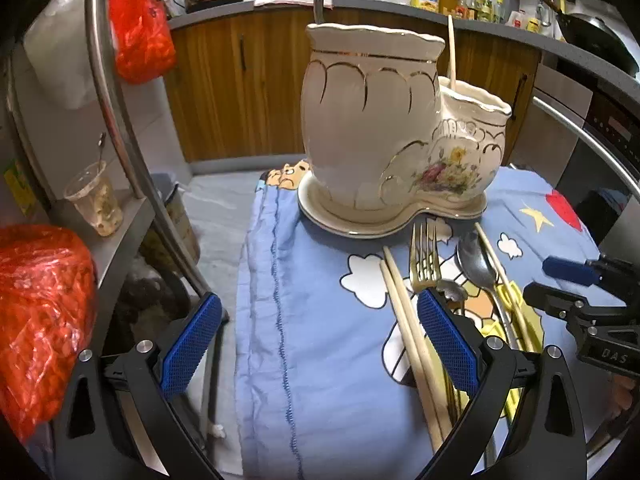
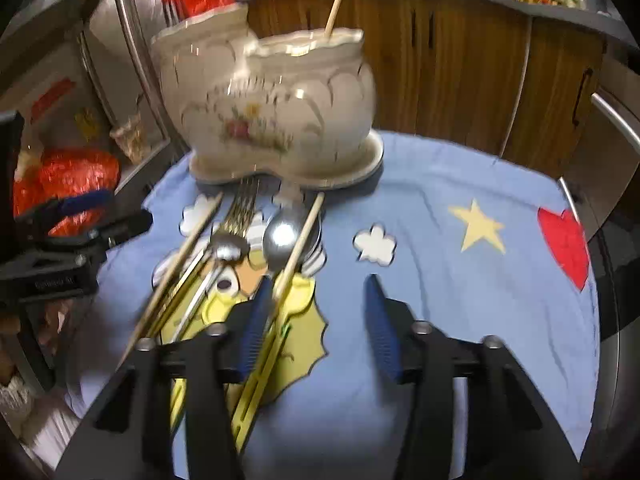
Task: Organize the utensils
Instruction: 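Grasp a yellow plastic spoon with the right gripper, then grasp a wooden chopstick with the left gripper while the right gripper lifts the yellow spoon, then lower the yellow spoon and chopstick into the holder with both grippers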
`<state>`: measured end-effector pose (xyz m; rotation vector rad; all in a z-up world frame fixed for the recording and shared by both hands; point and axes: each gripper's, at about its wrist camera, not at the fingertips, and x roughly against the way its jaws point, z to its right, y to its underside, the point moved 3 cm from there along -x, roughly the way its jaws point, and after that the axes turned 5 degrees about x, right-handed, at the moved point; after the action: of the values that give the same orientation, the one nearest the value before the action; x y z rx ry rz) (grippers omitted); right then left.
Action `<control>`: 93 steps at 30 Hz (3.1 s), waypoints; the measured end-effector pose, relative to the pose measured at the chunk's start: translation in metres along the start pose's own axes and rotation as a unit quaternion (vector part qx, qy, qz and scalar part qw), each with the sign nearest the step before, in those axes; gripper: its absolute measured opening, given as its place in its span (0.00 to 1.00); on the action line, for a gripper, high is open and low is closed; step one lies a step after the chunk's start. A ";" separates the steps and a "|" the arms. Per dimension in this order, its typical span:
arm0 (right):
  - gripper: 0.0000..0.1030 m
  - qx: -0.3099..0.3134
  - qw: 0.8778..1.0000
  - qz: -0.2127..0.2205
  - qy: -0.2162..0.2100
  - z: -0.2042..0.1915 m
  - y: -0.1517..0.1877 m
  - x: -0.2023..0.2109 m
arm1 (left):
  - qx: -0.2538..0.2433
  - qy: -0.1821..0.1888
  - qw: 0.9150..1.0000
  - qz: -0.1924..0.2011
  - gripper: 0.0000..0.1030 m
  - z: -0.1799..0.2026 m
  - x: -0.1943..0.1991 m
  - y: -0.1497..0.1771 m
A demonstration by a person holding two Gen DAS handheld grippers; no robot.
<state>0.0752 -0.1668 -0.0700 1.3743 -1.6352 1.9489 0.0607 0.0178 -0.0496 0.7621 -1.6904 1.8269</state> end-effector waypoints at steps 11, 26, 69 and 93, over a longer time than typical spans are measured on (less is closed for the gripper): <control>0.23 0.016 0.999 -0.031 -0.018 -0.015 0.014 0.004 | 0.008 0.015 1.000 -0.004 0.95 -0.002 0.001 0.000; 0.10 -0.038 0.999 -0.007 -0.028 0.004 0.004 0.007 | -0.044 0.047 0.997 -0.040 0.94 0.021 -0.002 0.011; 0.10 -0.037 0.997 0.055 -0.044 0.011 -0.003 0.030 | -0.074 0.075 0.993 -0.058 0.06 0.043 -0.006 0.015; 0.10 -0.044 0.961 0.268 -0.045 0.014 -0.106 0.098 | -0.040 0.174 0.963 0.204 0.06 0.038 0.111 -0.113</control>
<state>0.1049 -0.1783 0.0717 1.0721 -2.2961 2.0647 0.0656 -0.0110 0.1109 0.0425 -1.7563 1.9977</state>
